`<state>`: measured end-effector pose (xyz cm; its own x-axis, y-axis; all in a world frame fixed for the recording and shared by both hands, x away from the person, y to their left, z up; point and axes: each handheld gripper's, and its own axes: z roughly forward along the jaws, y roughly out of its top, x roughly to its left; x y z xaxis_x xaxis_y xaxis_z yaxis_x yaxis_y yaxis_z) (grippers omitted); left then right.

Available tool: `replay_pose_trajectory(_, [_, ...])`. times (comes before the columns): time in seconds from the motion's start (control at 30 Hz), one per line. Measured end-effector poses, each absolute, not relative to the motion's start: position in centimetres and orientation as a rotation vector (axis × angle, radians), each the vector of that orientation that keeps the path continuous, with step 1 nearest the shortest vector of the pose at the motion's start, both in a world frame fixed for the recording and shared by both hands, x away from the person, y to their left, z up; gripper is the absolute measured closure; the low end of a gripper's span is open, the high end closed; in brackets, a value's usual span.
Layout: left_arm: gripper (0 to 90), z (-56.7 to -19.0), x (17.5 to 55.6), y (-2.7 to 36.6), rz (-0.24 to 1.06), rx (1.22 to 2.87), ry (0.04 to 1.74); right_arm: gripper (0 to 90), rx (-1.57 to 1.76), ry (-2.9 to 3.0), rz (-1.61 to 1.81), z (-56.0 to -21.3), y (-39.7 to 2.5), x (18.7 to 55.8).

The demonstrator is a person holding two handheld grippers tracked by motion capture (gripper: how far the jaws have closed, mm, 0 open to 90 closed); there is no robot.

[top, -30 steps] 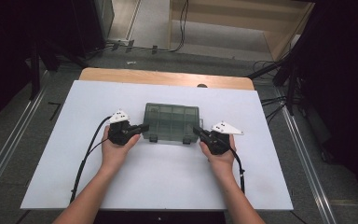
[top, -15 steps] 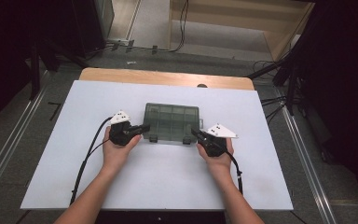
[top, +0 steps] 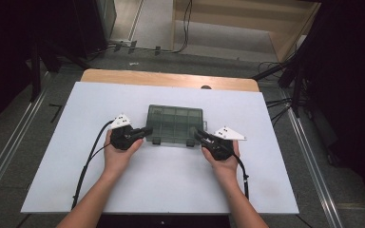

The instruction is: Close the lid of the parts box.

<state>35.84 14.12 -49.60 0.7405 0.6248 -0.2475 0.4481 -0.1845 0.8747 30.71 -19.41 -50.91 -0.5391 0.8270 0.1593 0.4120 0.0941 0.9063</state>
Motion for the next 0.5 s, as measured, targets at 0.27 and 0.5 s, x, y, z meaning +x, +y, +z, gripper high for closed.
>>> replay_pose_trajectory(0.27, [52.8, -48.6, 34.9, 15.1, 0.198, 1.783, 0.778, 35.1, 1.185, 1.982, 1.488, -50.3, -19.7, 30.2])
replay_pose_trajectory(0.5, [13.9, -48.2, 34.4, 16.1, 0.201, 1.767, 0.758, 0.0, 1.206, 1.979, 1.509, -50.1, -20.4, 30.1])
